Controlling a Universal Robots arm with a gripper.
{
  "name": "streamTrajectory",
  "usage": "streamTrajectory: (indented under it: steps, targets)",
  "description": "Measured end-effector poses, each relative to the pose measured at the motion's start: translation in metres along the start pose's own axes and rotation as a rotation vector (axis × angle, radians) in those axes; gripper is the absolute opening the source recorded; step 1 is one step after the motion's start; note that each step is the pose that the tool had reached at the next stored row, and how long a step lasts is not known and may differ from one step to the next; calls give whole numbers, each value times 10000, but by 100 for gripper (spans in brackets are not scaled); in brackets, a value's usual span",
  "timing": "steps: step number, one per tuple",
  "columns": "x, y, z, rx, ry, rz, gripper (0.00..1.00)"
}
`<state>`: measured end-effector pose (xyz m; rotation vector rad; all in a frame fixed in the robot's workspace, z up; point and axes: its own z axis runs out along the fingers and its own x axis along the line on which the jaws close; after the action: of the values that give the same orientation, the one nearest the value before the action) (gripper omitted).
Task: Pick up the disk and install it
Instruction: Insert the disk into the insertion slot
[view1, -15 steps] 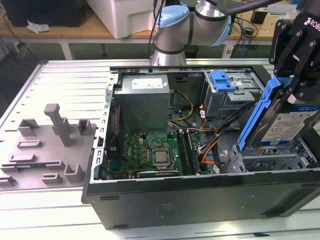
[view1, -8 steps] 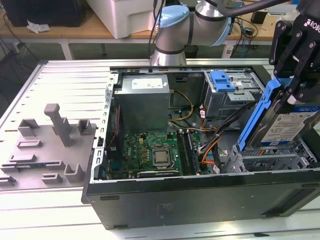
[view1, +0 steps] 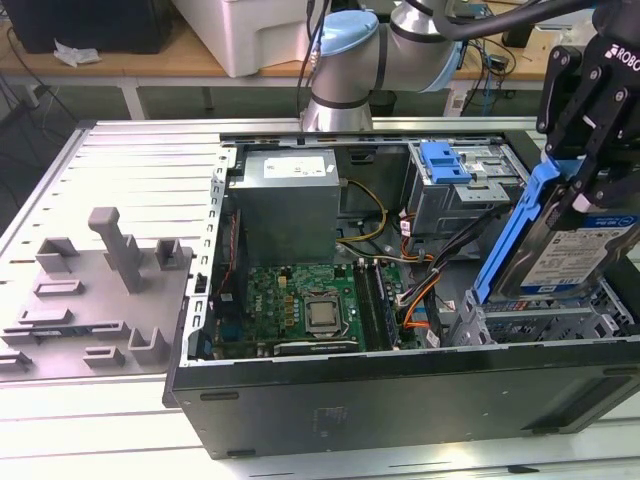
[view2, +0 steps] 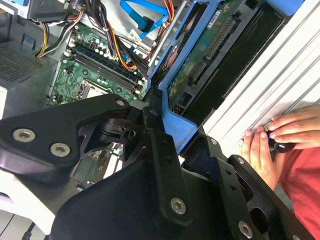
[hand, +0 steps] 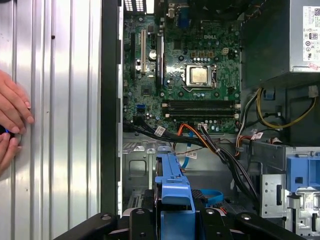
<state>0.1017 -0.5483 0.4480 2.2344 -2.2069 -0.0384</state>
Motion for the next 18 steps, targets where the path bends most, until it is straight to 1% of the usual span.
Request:
streamTrajectory:
  steps: [18]
  targets:
    - [1, -3, 63, 0, 1, 0, 37]
